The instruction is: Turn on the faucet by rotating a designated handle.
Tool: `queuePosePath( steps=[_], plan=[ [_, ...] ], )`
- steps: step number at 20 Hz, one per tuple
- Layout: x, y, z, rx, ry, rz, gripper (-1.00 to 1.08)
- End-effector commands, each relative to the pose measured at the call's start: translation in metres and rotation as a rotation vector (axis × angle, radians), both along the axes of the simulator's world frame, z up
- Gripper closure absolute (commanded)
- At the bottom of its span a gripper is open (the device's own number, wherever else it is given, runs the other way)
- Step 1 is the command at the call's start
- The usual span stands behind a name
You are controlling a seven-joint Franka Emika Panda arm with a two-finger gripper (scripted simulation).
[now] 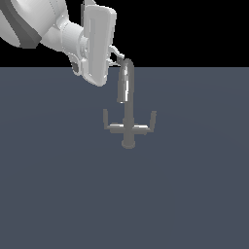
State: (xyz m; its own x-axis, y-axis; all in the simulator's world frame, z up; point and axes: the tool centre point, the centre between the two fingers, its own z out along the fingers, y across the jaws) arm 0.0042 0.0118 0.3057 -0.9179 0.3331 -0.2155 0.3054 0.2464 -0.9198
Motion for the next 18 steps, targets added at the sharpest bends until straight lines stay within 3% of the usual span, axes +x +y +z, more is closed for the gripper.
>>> queuePosePath(
  steps=[1, 18],
  plan=[
    [0.006, 0.004, -0.011, -0.005, 0.073, 0.038, 1.08],
    [0.038, 0.029, -0.091, -0.036, 0.562, 0.251, 1.08]
  ],
)
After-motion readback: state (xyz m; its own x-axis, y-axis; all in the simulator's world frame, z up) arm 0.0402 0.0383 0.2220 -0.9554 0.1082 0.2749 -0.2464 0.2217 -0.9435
